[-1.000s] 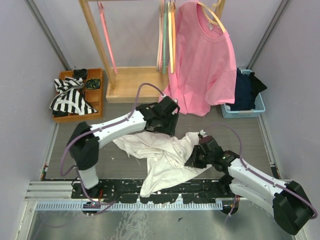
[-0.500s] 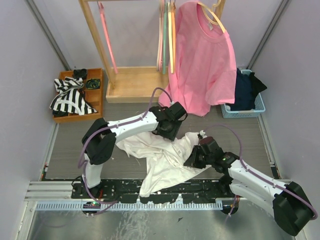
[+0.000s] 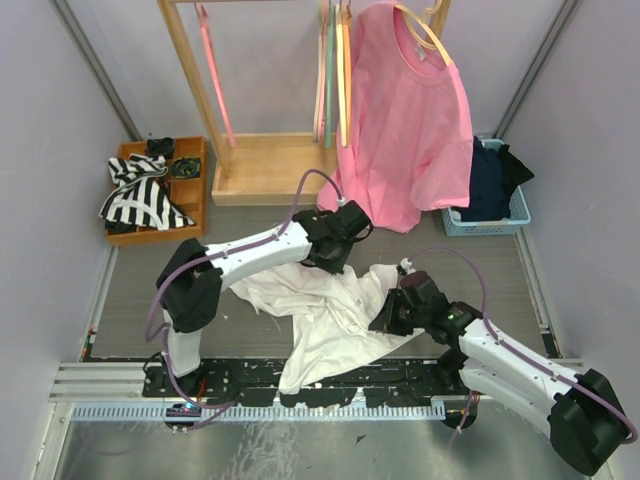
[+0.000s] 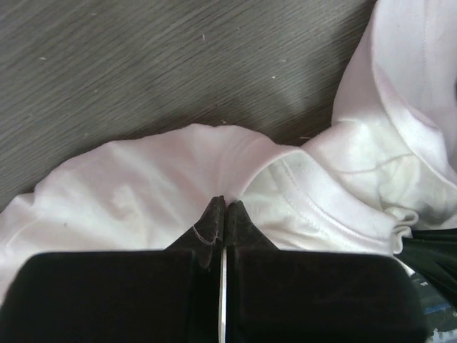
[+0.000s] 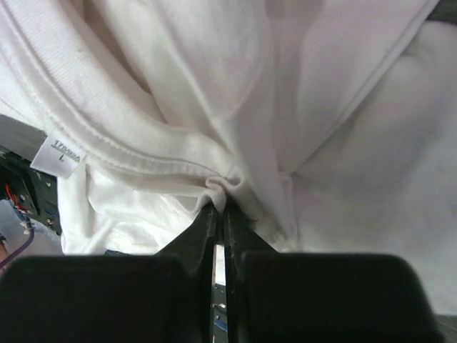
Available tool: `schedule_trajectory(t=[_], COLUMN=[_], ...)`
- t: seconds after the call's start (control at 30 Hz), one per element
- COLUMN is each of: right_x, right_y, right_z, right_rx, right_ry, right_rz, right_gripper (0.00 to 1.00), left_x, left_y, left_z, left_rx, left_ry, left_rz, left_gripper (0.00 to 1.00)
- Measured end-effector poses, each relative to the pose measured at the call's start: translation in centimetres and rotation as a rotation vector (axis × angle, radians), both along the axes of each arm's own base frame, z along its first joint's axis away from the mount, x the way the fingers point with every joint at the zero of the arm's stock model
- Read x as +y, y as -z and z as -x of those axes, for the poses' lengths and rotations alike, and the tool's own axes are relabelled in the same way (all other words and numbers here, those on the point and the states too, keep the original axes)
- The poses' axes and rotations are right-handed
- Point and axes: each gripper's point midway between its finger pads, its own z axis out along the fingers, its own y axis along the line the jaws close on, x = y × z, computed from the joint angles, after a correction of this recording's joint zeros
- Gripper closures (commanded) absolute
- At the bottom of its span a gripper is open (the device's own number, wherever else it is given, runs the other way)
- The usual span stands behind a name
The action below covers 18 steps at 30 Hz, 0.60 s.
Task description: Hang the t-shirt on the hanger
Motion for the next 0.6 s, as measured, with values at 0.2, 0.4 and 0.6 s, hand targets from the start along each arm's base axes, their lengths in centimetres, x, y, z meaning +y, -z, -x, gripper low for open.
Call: schedule_trajectory(t=[0.2,0.4,0.6], right_x=[0.3,1.3,2.0], right_y=[-4.1,-11.3,-18.5], right_z=[-1.5,-4.9,-8.7], right_rx=[-0.061,-0.213,-0.346], right_ry=[0.007,0.012,0.019], right_rz=[0.008,-0.006,0.043], right_gripper=[0.99,0.99,0.99], left_x=[1.5,4.5,7.1], left_y=[-6.4,-13.2,-20.0], left_z=[-0.2,-0.3,-2.3], left_rx=[-0.111,-0.24,-0.361], left_ry=[-0.02,-0.053,-0.104], left_rz=[0.066,0.135,0.189], left_gripper=[1.0,1.0,1.0])
